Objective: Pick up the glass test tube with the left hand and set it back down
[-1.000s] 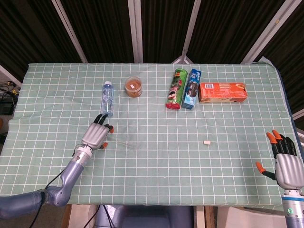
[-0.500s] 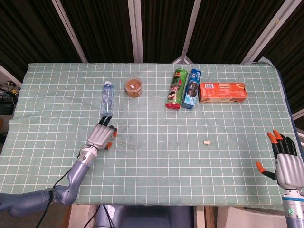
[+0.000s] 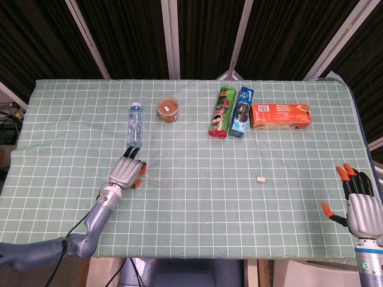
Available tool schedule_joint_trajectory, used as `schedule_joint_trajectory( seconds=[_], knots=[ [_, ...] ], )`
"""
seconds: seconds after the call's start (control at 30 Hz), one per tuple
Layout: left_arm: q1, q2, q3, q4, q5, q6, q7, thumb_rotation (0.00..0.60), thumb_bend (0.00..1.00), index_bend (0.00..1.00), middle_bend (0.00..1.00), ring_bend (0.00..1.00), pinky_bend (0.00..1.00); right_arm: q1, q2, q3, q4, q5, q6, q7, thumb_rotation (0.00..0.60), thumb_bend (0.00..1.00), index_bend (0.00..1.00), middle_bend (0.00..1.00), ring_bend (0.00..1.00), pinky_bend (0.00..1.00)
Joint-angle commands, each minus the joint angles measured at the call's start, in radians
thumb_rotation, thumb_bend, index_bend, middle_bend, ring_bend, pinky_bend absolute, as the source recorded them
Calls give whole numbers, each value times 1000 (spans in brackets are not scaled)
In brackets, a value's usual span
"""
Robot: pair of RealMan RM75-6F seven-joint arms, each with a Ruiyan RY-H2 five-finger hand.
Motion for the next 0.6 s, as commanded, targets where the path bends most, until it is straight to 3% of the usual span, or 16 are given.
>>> schedule_joint_trajectory(
  seconds=[0.03,0.4,0.6],
  knots=[
    [2,2,-5,-5,18,17,-19,600,533,612,535,78,0,-1,0,0,0,0,0,-2,600,283,0,0,0,0],
    [3,27,-34,-35,132,76,-148,600,564,623,555,100,0,-1,-4,3,-6,3,-3,-20,600,282,0,0,0,0],
    [9,40,-43,-14,241,123,-293,600,574,622,556,100,0,15,-8,14,-12,4,-14,-49,600,283,0,0,0,0]
  ],
)
